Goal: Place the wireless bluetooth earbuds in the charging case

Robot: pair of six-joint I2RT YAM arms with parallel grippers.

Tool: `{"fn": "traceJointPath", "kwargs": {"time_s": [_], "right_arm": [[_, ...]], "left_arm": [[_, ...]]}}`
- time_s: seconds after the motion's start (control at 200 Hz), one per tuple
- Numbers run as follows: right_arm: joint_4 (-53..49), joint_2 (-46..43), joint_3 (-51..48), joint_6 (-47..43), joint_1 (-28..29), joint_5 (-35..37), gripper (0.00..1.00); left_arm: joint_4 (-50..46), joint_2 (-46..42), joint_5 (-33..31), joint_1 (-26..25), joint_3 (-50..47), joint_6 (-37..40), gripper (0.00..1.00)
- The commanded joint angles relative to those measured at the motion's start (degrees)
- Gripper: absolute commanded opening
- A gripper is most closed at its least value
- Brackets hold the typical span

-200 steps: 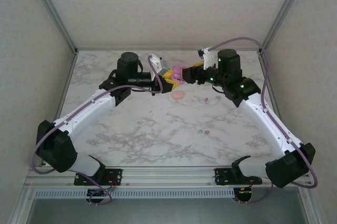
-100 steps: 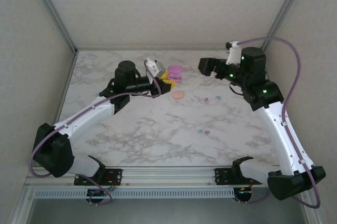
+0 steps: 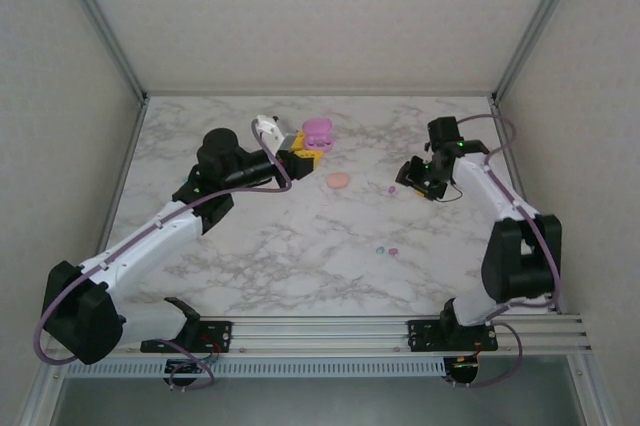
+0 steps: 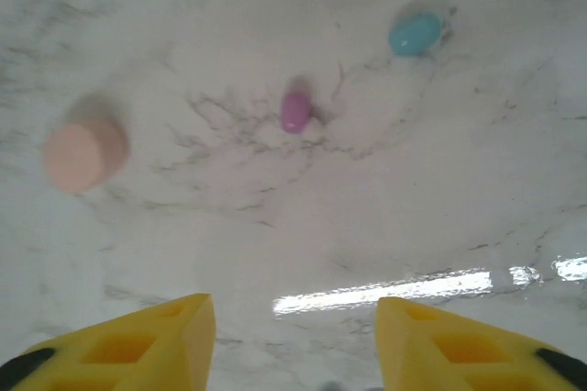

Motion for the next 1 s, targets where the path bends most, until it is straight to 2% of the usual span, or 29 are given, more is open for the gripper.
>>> {"fn": "traceJointPath", "kwargs": {"time_s": [0.0,0.115,0.17,0.31,0.466,0.991], "right_arm": [[-3.3,6.3,4.8,-1.4,2.4,2.8,0.46],[-5.9,12.8,9.6,-3.9,4.0,6.2,0.44],[-6.8,15.7,11.9,-4.5,4.2,7.0,0.39],[-7.5,20.5,16.0,-4.8,4.5,8.5,0.38],[-8.4,24.4,19.2,-5.4,4.9,11.0,0.37],[-10.3,31.6,25.2,-8.4,5.1,9.9,0.34]], "left_arm": [[1.6,-1.3,-1.0,-0.5,-0.8,-1.0,0.32],[1.8,-1.3,-1.1,-0.5,-0.8,-0.9,0.32],[1.7,-1.3,-1.3,-0.5,-0.8,-0.8,0.32],[1.2,-1.5,-1.6,-0.5,-0.8,-0.3,0.32],[0.7,-1.5,-1.6,-0.6,-0.8,0.1,0.32],[0.2,-1.0,-1.7,-0.5,-0.3,0.1,0.32]]}}
